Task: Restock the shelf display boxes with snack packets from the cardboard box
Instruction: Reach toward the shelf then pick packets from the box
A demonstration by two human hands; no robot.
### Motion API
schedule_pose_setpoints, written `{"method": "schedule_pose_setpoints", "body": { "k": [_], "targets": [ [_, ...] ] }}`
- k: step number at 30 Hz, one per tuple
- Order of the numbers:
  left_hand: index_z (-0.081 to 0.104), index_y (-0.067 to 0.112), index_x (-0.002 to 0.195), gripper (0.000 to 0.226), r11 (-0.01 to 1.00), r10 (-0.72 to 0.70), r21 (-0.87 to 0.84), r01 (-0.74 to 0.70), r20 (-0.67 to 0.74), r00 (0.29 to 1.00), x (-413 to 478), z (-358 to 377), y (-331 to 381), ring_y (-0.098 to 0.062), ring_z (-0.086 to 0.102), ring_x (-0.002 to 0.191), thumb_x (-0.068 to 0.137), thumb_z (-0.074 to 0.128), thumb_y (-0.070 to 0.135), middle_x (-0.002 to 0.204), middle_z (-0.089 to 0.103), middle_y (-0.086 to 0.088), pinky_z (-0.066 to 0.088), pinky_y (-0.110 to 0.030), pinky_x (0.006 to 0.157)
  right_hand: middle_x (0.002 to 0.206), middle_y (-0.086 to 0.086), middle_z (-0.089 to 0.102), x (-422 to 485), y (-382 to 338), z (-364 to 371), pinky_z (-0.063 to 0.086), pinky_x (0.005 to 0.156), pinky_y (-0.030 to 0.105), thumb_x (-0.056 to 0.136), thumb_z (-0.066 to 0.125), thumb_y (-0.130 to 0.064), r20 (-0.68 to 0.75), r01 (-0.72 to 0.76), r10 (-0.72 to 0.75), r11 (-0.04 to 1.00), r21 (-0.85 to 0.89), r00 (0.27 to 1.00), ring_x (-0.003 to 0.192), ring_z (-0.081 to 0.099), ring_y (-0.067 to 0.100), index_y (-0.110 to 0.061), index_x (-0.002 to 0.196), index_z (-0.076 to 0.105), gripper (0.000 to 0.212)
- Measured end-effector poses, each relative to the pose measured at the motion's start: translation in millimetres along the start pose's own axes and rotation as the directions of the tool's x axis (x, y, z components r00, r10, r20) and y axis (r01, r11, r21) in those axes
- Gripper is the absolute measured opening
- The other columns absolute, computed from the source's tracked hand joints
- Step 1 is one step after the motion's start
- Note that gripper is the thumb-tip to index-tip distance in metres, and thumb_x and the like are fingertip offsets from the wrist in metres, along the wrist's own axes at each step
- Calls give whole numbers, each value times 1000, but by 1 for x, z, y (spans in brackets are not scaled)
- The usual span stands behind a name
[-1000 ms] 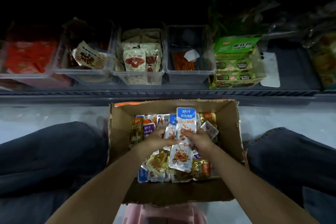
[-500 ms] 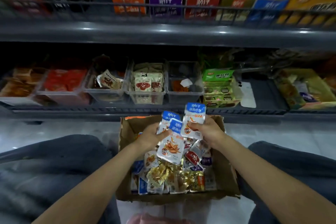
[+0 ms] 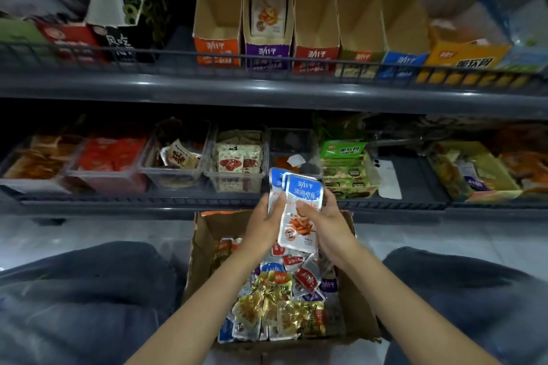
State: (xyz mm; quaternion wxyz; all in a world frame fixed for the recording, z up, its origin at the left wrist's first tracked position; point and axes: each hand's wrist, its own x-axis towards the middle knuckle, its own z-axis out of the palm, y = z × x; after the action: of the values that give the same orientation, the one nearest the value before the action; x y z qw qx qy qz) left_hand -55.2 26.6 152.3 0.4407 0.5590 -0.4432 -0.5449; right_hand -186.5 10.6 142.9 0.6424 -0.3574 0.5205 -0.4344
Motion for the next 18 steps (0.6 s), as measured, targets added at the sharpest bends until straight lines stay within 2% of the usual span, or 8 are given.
{"method": "schedule_pose_setpoints", "body": {
  "k": [2,5,7,10,12,15,18],
  "targets": [
    [49,32,122,27,999,18,29,-21,85,996,-2,3,4,-3,59,105,95,52,34,110,61,18,48,-10,71,120,9,64,2,-5,0,45,101,43,86,64,-6,1,52,-52,999,-14,999,112,60,23,-26,136,32,63],
    [42,28,132,41,998,-21,62,6,243,970,-5,4,12,-7,63,98,93,56,25,118,60,8,55,-21,58,122,7,63,5,-16,1,45,102,46,91,60,-11,-30,107,-107,994,3,994,113,60,23,-24,141,33,59],
    [42,25,133,41,996,-52,87,29,282,958,-4,3,19,-8,64,93,94,54,24,116,61,4,56,-24,56,122,6,63,7,-25,1,50,97,43,94,55,-21,-49,143,-143,990,-4,988,108,63,21,-25,142,31,54],
    [43,27,132,38,998,-62,48,49,330,942,-2,6,29,-5,66,89,96,52,21,111,61,10,57,-23,59,118,3,64,7,-35,0,56,79,29,96,51,-27,-71,193,-194,981,-23,978,97,68,14,-28,139,33,47],
    [48,22,128,33,993,-92,-32,109,337,937,1,8,32,-9,68,92,96,52,18,114,64,2,59,-29,69,114,6,66,5,-42,0,55,69,23,96,52,-25,-91,214,-214,977,-2,973,90,70,12,-21,132,42,38],
    [58,17,117,24,977,-153,-87,192,339,928,8,9,35,-20,69,98,94,55,17,114,68,-7,58,-35,81,115,4,63,2,-55,-5,56,67,22,94,55,-18,-114,291,-292,956,-26,950,88,69,10,-25,129,39,39],
    [61,13,110,20,974,-157,-95,205,369,916,14,9,40,-20,69,97,91,59,15,109,70,-7,58,-28,81,118,-3,60,1,-70,-14,58,71,27,92,57,-17,-39,340,-343,938,-75,939,94,68,14,-39,129,39,47]
  ]
}}
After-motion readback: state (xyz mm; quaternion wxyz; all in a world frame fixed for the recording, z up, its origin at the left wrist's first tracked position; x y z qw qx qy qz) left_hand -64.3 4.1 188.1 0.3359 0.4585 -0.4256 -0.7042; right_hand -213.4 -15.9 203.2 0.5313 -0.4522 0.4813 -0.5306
